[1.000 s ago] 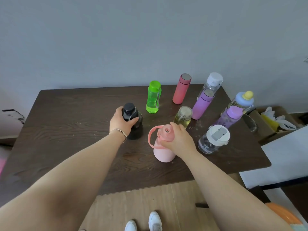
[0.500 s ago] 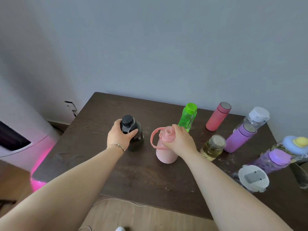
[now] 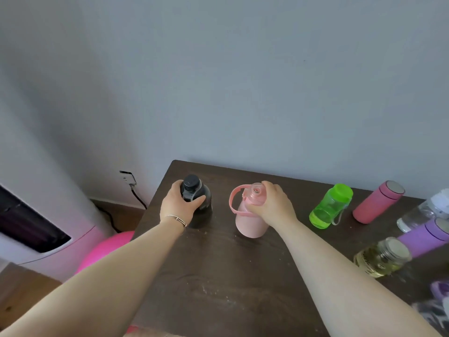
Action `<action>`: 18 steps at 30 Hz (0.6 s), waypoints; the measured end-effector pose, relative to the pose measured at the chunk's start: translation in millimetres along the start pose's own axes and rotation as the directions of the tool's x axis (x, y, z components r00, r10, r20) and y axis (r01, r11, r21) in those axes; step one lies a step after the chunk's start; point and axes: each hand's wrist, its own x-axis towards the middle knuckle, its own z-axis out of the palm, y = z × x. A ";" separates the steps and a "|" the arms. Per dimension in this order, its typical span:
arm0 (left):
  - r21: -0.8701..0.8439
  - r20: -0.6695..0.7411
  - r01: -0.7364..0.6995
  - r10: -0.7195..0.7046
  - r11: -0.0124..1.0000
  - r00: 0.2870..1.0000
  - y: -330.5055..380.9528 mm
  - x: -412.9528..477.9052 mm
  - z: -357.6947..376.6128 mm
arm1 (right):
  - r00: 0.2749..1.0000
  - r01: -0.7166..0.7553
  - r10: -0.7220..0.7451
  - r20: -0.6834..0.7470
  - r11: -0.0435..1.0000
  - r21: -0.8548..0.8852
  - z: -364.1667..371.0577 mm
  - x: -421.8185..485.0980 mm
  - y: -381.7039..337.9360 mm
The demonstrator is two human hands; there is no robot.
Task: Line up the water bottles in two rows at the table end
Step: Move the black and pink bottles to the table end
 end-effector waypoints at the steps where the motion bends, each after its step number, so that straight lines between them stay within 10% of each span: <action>1: 0.011 0.019 -0.016 0.016 1.000 1.000 -2.2 11.5 -4.5 | 1.000 -0.018 0.018 -0.015 1.000 0.002 5.0 3.7 -7.6; 18: -0.037 0.195 -0.090 0.096 0.995 0.976 -10.6 160.8 -13.3 | 0.986 -0.106 0.102 -0.132 0.994 -0.025 41.8 91.0 -75.5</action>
